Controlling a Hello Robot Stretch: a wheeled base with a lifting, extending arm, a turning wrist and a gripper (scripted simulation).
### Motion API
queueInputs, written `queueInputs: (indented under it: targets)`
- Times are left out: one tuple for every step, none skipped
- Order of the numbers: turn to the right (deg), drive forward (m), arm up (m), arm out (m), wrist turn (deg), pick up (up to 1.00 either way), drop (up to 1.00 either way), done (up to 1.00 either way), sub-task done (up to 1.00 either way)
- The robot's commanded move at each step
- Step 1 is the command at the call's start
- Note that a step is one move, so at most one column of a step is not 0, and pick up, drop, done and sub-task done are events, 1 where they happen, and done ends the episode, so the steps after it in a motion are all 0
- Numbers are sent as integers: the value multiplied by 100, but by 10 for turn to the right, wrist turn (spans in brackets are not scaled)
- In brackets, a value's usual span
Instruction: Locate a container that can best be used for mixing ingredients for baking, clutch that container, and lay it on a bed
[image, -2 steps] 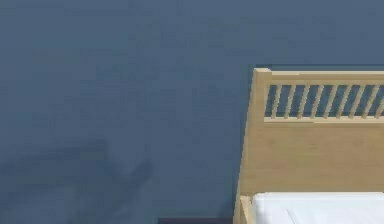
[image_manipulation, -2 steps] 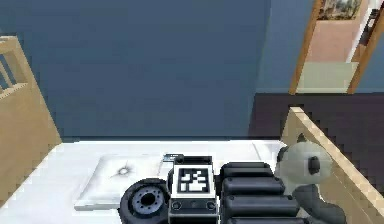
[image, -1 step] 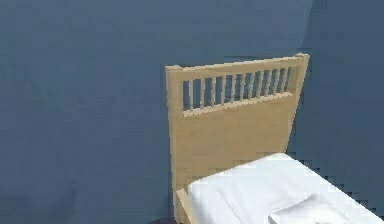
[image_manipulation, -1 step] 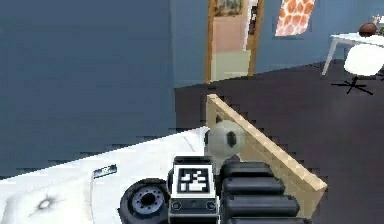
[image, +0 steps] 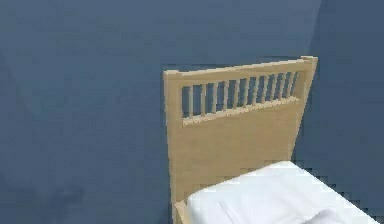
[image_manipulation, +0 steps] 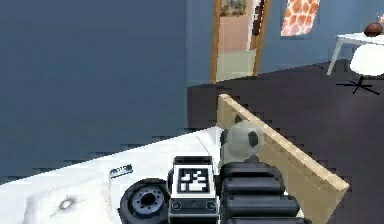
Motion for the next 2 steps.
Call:
queueInputs:
  targets:
    - [-390,0,0,0,0,0,0,0,0]
    - [0,0,0,34,0,0,0,0,0]
